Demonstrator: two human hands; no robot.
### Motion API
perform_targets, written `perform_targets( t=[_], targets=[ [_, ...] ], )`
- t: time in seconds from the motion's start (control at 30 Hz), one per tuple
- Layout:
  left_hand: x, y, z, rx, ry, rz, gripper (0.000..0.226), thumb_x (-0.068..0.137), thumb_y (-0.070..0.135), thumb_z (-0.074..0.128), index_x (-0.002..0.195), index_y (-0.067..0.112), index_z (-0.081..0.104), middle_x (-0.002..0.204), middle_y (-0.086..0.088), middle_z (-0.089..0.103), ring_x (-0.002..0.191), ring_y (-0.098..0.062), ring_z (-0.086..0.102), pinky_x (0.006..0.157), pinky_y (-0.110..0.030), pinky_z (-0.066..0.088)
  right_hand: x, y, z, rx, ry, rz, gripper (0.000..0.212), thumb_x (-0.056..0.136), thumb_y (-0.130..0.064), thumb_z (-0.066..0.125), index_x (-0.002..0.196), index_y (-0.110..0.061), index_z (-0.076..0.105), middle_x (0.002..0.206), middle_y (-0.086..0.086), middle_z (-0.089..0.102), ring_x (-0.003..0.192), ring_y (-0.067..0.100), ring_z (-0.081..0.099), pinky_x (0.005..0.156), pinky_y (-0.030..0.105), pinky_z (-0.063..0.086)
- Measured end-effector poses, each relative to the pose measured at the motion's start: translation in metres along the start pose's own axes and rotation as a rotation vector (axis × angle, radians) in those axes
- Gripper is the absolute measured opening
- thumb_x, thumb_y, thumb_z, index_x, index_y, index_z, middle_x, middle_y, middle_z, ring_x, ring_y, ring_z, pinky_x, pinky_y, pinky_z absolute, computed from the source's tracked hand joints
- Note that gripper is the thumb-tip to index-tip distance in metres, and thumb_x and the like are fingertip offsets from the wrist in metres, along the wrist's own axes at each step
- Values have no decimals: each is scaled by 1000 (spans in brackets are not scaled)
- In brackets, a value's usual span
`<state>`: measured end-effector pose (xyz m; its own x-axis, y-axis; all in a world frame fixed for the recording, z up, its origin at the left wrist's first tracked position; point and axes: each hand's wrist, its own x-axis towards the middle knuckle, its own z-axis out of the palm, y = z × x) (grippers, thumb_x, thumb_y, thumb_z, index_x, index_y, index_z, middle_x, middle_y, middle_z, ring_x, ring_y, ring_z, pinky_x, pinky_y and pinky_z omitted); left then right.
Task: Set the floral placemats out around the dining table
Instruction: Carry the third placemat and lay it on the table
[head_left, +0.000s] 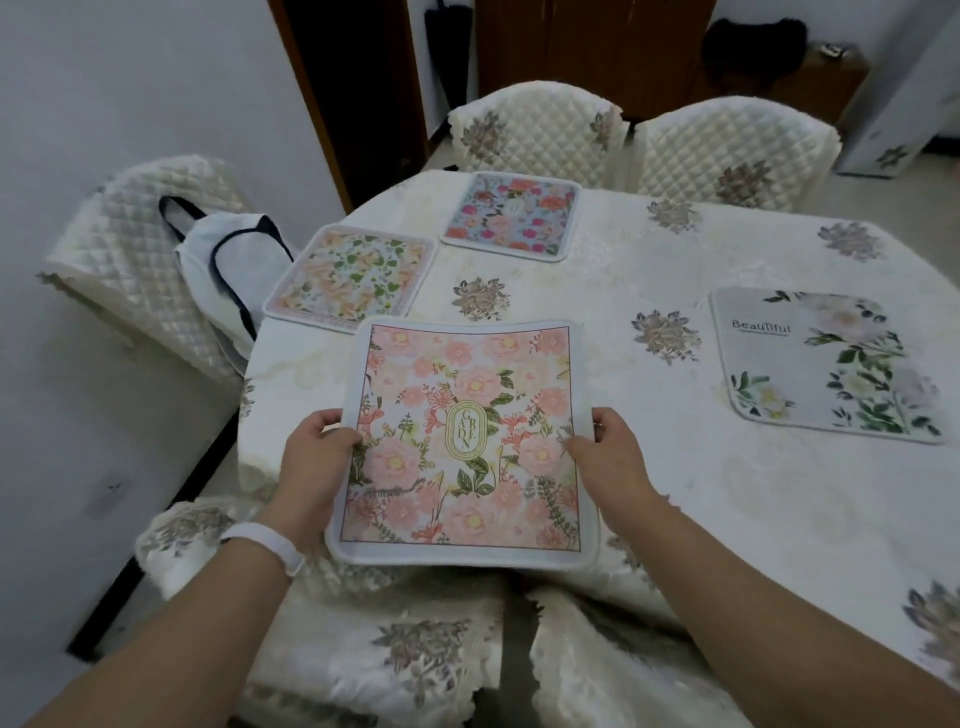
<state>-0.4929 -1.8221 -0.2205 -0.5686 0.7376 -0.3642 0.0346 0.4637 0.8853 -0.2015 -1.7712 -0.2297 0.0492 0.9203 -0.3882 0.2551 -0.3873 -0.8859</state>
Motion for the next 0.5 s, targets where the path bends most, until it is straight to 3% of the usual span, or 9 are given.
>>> perform_targets(
  t=[0.07, 0.2, 0.37, 0.5],
  targets=[
    [23, 3, -12, 18, -35, 11, 22, 90, 6, 56, 110, 12, 64, 98, -8, 72, 86, -28, 70, 75, -43, 58, 3, 0, 27, 10, 40, 42, 16, 93, -10, 58, 105, -21, 56, 102, 6, 65, 87, 22, 65, 70, 34, 54],
    [69, 5, -34, 34, -82, 11, 19, 92, 5, 55, 108, 12, 63, 95, -4, 71, 82, -23, 69, 66, -34, 55, 11, -6, 72, 19, 84, 65, 14, 94, -10, 58, 105, -19, 55, 100, 3, 64, 83, 15, 63, 62, 25, 48],
    [117, 0, -47, 54, -130, 0, 18, 92, 5, 55, 105, 14, 63, 93, -2, 71, 81, -21, 69, 63, -31, 53, 20, -7, 106, 13, 135, 111, 13, 94, -12, 58, 102, -23, 55, 102, 2, 65, 88, 17, 65, 69, 31, 55],
    [145, -8, -46, 80, -178, -20, 18, 91, 6, 56, 100, 18, 65, 97, -6, 72, 85, -26, 70, 73, -41, 58, 26, -6, 121, 16, 178, 122, 13, 96, -12, 57, 106, -19, 55, 97, -4, 64, 81, 9, 63, 57, 20, 47]
  ],
)
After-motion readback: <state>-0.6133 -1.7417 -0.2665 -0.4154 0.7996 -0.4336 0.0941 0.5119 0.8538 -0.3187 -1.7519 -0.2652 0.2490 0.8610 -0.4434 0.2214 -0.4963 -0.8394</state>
